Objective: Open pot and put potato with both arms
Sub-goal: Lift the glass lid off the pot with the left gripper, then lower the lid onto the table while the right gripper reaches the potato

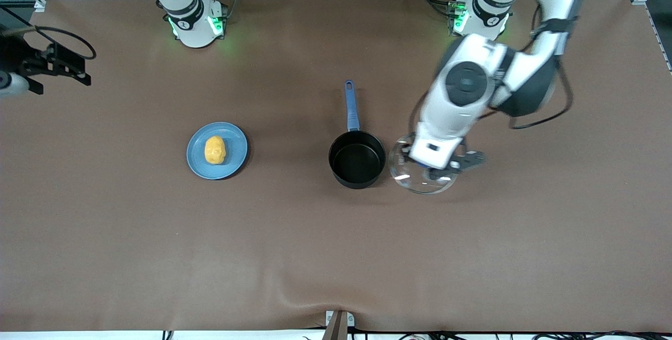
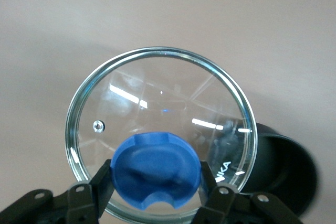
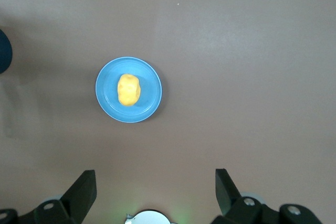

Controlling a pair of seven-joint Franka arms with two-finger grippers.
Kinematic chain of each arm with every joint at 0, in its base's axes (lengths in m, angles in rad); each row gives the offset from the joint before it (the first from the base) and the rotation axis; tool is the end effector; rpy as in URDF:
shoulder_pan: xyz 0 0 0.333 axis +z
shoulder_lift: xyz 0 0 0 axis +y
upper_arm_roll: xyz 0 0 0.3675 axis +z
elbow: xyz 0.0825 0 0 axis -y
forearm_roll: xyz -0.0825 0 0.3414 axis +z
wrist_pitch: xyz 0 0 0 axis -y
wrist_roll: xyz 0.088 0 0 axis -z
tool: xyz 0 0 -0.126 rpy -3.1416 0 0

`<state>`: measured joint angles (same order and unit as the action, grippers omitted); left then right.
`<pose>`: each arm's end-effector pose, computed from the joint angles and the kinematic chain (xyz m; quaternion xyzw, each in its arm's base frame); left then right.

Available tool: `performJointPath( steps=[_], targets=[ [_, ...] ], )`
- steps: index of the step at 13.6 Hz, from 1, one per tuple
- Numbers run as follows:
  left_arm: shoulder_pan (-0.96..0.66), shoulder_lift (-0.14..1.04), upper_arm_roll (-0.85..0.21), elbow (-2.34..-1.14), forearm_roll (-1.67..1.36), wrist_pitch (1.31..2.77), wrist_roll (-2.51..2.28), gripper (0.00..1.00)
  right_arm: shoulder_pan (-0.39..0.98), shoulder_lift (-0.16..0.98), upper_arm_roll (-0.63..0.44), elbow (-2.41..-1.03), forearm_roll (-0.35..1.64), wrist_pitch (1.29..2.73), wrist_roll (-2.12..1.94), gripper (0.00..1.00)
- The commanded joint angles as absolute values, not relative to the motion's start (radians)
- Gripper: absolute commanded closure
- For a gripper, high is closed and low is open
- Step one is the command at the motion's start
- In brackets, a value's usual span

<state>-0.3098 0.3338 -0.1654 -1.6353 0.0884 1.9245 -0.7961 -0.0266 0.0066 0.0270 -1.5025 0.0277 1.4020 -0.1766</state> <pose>0.5668 -0.2683 0.4694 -0.9887 -0.1477 0.0076 0.0231 0.4946 0.0040 0.6687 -0.9944 -0.0898 0.0521 0.0185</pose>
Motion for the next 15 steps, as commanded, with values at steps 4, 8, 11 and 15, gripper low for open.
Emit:
performJointPath(
  steps=[4, 8, 11, 15],
  targets=[
    [-0.083, 0.089, -0.179, -1.989, 0.044, 2.048, -0.441, 0.81, -0.02, 0.122, 0.043, -1.471, 0.046, 1.442, -0.187, 0.0],
    [-0.025, 0.126, -0.178, -2.14, 0.046, 2.274, -0.374, 0.81, 0.005, 0.239, 0.043, -1.471, 0.038, 1.54, -0.189, 0.0],
    [-0.026, 0.228, -0.173, -2.163, 0.067, 2.371, -0.356, 0.81, 0.023, 0.294, 0.044, -1.491, 0.058, 1.586, -0.178, 0.0],
    [0.004, 0.346, -0.17, -2.194, 0.143, 2.538, -0.356, 0.79, 0.097, 0.29, 0.046, -1.629, 0.063, 1.754, 0.022, 0.0]
  ],
)
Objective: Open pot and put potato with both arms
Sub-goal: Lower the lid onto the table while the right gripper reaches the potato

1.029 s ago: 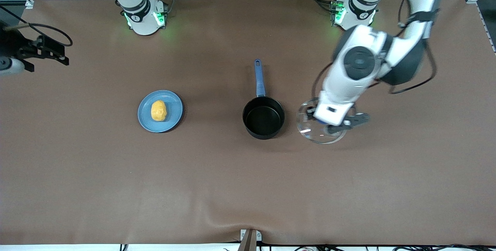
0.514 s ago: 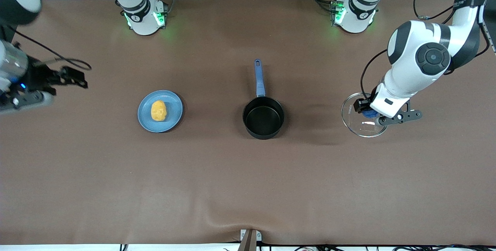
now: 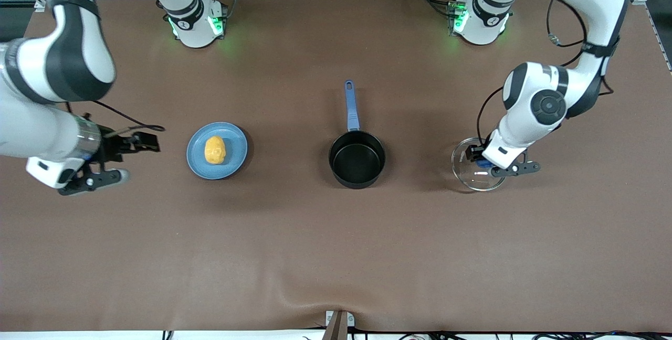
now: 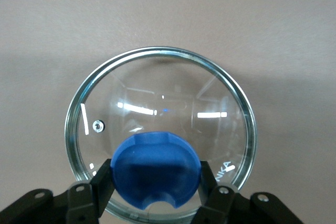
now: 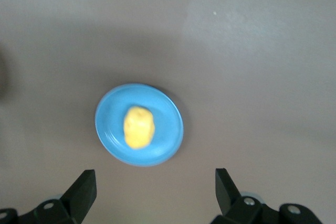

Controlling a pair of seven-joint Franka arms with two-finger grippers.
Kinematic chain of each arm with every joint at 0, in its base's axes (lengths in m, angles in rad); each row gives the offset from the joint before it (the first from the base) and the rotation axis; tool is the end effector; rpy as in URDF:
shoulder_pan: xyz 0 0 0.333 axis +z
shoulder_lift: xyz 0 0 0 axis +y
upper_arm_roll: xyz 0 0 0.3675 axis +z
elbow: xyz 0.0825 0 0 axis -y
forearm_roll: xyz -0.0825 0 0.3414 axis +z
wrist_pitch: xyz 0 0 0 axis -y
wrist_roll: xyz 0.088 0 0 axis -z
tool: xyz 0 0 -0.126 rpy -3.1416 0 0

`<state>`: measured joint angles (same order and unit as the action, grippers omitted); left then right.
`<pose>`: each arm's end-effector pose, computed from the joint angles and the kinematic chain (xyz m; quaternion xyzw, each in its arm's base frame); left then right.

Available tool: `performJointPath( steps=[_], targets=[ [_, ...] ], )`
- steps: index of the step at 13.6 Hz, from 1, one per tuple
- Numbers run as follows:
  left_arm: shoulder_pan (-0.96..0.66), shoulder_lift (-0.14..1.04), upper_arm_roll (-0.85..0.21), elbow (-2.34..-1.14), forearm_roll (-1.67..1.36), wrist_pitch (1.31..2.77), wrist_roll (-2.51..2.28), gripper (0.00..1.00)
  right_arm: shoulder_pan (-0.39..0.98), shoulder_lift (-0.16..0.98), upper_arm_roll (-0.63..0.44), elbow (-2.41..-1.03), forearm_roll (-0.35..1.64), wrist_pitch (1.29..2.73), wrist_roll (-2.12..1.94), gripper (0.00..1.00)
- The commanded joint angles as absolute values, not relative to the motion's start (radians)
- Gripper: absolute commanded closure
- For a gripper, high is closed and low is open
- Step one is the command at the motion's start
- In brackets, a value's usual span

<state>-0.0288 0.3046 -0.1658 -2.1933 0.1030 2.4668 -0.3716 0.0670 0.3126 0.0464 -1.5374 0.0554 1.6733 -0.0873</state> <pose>0.5345 -0.1014 0.3087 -0.9986 -0.0513 0.0102 0.0101 0.6027 0.0713 0.5035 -0.9911 -0.0940 0.0885 0.0332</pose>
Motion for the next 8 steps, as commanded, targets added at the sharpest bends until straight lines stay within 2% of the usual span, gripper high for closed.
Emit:
performJointPath(
  steps=[1, 4, 5, 6, 7, 8],
  targets=[
    [0.012, 0.365, -0.17, -2.195, 0.159, 2.565, -0.356, 0.79, 0.124, 0.293, 0.046, -1.649, 0.063, 1.778, 0.064, 0.0],
    [0.012, 0.377, -0.17, -2.194, 0.169, 2.568, -0.356, 0.77, 0.138, 0.264, 0.049, -1.797, 0.064, 1.909, 0.075, 0.0],
    [0.012, 0.377, -0.17, -2.194, 0.169, 2.569, -0.354, 0.69, 0.137, 0.249, 0.049, -1.857, 0.08, 1.958, 0.077, 0.0],
    [0.011, 0.377, -0.17, -2.194, 0.169, 2.569, -0.354, 0.46, 0.133, 0.249, 0.048, -1.903, 0.122, 1.986, 0.077, 0.0],
    [0.011, 0.376, -0.17, -2.192, 0.169, 2.568, -0.354, 0.08, 0.138, 0.247, 0.048, -1.948, 0.139, 2.024, 0.075, 0.0],
    [0.011, 0.373, -0.172, -2.191, 0.167, 2.568, -0.356, 0.0, 0.14, 0.247, 0.048, -2.01, 0.14, 2.092, 0.072, 0.0]
  ],
)
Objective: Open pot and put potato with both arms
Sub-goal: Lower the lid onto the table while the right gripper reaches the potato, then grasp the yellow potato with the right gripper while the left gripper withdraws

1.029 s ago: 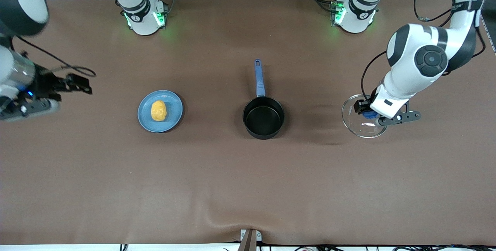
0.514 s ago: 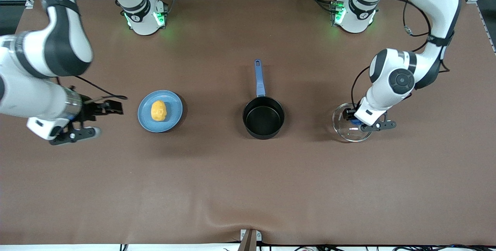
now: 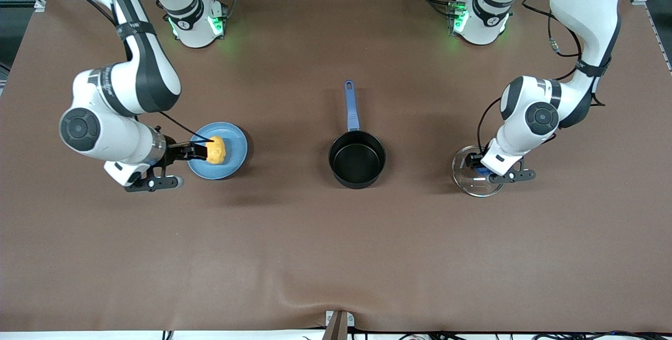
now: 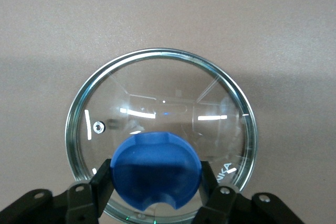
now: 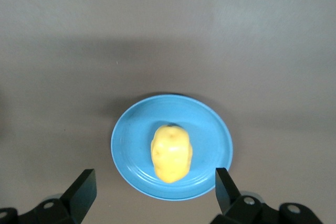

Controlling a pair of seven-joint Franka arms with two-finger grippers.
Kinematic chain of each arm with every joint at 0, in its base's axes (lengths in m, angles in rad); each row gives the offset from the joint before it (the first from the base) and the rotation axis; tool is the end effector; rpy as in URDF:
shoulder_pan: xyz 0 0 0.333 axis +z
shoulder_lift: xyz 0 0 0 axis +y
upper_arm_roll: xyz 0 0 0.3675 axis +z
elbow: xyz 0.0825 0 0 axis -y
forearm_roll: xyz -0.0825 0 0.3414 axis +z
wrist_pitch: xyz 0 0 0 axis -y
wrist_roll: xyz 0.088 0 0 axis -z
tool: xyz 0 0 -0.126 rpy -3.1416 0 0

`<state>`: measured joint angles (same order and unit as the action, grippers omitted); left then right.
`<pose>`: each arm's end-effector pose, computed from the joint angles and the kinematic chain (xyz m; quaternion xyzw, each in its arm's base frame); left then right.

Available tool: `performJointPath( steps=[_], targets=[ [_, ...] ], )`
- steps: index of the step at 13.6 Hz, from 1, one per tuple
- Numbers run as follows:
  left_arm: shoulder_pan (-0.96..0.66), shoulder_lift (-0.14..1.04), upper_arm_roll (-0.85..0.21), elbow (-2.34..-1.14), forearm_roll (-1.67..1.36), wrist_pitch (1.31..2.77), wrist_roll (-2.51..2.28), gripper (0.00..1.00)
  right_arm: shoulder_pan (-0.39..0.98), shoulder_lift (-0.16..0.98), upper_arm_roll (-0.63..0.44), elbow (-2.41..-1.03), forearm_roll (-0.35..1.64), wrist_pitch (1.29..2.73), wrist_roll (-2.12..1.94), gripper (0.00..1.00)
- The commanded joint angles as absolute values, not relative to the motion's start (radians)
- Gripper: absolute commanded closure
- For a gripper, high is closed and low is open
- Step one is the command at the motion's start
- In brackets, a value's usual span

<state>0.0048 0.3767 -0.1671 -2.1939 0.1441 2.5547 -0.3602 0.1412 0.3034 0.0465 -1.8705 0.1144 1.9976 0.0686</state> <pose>0.5452 -0.0868 0.2771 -0.9990 -0.0444 0.0013 0.0096 0.5698 0.1152 0.3946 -0.9940 -0.0306 0.0944 0.0451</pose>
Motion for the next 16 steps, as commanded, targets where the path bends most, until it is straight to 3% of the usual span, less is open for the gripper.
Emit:
performJointPath(
  steps=[1, 3, 10, 16],
  targets=[
    [0.011, 0.365, -0.173, -2.189, 0.169, 2.565, -0.356, 0.0, 0.146, 0.247, 0.048, -2.07, 0.14, 2.17, 0.072, 0.0],
    [0.011, 0.321, -0.175, -2.177, 0.167, 2.537, -0.362, 0.0, 0.147, 0.248, 0.048, -2.135, 0.14, 2.255, 0.072, 0.0],
    [0.008, 0.002, -0.183, -2.085, 0.15, 2.15, -0.35, 0.0, 0.152, 0.284, 0.049, -2.255, 0.149, 2.434, 0.081, 0.0],
    [0.015, -0.026, -0.17, -1.751, 0.005, 1.723, -0.226, 0.0, 0.181, 0.33, 0.048, -2.263, 0.224, 2.497, 0.08, 0.0]
  ],
)
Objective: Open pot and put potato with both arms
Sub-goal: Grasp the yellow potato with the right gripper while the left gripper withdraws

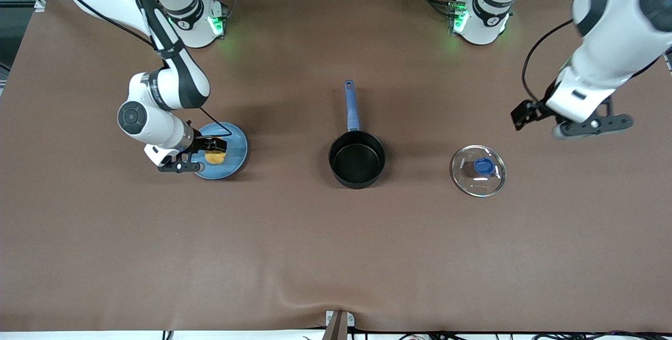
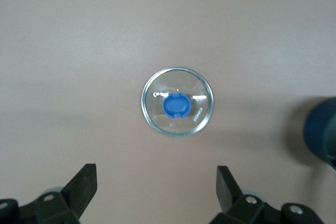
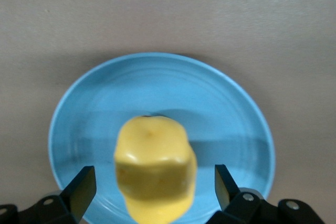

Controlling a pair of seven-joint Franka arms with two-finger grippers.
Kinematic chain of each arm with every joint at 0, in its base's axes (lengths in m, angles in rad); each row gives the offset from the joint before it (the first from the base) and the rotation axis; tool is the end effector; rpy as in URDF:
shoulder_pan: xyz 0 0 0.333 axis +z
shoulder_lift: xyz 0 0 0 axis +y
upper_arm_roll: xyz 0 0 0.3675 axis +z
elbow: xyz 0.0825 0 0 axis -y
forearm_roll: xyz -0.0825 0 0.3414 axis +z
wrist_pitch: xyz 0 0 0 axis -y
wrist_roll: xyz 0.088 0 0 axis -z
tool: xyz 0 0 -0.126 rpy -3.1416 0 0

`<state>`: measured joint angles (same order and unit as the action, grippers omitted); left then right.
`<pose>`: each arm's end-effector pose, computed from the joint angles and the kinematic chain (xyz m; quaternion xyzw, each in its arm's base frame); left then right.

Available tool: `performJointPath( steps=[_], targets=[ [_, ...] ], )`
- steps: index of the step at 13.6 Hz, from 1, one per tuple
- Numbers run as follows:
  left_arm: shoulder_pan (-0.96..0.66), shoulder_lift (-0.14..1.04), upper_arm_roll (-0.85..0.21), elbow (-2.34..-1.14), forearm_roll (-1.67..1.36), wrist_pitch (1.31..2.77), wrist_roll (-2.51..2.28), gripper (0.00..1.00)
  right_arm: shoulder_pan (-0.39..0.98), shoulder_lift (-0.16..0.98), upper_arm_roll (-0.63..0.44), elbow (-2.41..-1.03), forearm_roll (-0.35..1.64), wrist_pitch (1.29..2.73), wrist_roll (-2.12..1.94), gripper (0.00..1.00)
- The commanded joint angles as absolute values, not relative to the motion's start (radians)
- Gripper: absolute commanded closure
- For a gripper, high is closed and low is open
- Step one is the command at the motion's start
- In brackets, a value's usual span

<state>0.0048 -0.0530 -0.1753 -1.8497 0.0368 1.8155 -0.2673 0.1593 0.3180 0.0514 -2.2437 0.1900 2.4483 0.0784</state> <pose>0.4976 -0.0841 0.5836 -0.9987 -0.0442 -0.0136 0.0200 0.5108 0.1112 0.2811 -0.9962 0.0113 0.0654 0.0556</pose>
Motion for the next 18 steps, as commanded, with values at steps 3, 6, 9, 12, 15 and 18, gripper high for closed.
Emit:
performJointPath(
  steps=[3, 6, 9, 12, 15, 18],
  targets=[
    [0.021, -0.028, -0.169, -1.74, 0.005, 1.71, -0.204, 0.0, 0.181, 0.344, 0.046, -2.264, 0.224, 2.508, 0.066, 0.21],
    [0.025, -0.025, -0.167, -1.741, 0.003, 1.71, -0.189, 0.0, 0.181, 0.339, 0.046, -2.254, 0.222, 2.482, 0.061, 0.97],
    [0.055, -0.026, -0.169, -1.74, -0.006, 1.71, -0.161, 0.0, 0.184, 0.324, 0.048, -2.169, 0.222, 2.369, 0.077, 1.0],
    [0.055, -0.026, -0.169, -1.738, -0.011, 1.707, -0.163, 0.0, 0.251, 0.331, 0.049, -1.932, 0.224, 2.131, 0.203, 1.0],
    [0.045, -0.026, -0.154, -1.727, -0.017, 1.706, -0.163, 0.0, 0.389, 0.421, 0.049, -1.642, 0.227, 2.033, 0.436, 1.0],
    [-0.043, -0.022, -0.051, -1.682, -0.038, 1.669, -0.163, 0.0, 0.544, 0.585, 0.043, -1.38, 0.215, 1.999, 0.584, 1.0]
  ],
)
